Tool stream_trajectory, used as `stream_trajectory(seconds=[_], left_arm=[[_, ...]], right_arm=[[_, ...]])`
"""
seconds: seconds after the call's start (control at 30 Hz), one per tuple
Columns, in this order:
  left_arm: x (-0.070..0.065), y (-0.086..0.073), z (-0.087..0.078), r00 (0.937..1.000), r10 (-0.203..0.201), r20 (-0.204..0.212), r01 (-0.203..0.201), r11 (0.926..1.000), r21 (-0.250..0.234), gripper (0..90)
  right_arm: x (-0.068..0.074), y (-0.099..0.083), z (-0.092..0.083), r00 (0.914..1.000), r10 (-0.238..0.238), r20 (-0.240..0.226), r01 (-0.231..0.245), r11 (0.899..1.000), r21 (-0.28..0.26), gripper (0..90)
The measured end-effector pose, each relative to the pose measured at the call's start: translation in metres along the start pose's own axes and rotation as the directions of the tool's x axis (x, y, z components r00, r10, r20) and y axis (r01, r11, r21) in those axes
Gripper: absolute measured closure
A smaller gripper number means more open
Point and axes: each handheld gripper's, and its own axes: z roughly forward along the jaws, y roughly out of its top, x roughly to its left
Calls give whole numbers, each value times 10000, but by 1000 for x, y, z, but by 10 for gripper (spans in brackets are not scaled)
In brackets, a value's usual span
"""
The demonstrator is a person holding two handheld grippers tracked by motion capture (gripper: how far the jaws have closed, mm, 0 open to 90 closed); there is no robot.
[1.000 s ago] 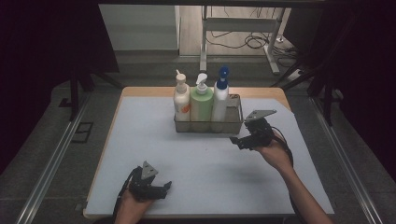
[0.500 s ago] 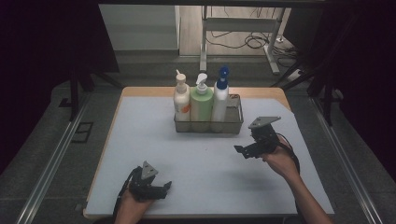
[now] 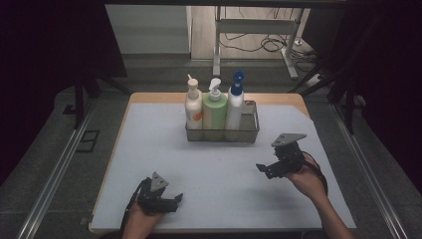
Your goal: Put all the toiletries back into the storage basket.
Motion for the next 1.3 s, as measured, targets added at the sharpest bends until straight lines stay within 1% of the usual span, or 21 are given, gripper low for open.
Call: stream_trajectory(seconds=[0.07, 0.23, 0.47, 0.67, 0.8, 0.97, 1.0, 1.13, 1.3], left_arm=[[0, 0, 0, 10000, -2, 2, 2, 10000, 4, 124], [0, 0, 0, 10000, -3, 3, 3, 10000, 0, 124], [0, 0, 0, 10000, -6, -2, 6, 10000, -7, 124], [0, 0, 0, 10000, -1, -3, 1, 10000, -7, 124], [0, 0, 0, 10000, -1, -2, 1, 10000, -7, 124], [0, 0, 0, 10000, 2, -11, -2, 10000, -10, 124], [0, 0, 0, 10000, 1, -10, -1, 10000, -11, 124], [0, 0, 0, 10000, 1, -14, -1, 10000, -11, 124], [0, 0, 0, 10000, 4, -15, -4, 10000, -11, 124]], right_arm=[[0, -4, -1, 10000, -36, 5, 36, 10000, -14, 0], [2, -14, -2, 9999, 117, -97, -119, 9998, -141, 0], [6, -29, 0, 9996, 219, -183, -221, 9997, -123, 0], [10, -42, 4, 9995, 236, -205, -239, 9996, -115, 0], [12, -51, 8, 9995, 232, -192, -233, 9997, -13, 0], [15, -62, 13, 9989, 405, -236, -405, 9992, 11, 0], [15, -64, 14, 9990, 379, -240, -379, 9993, 28, 0], [17, -70, 17, 9986, 448, -273, -447, 9990, 15, 0], [19, -77, 22, 9982, 473, -358, -469, 9988, 124, 0]])
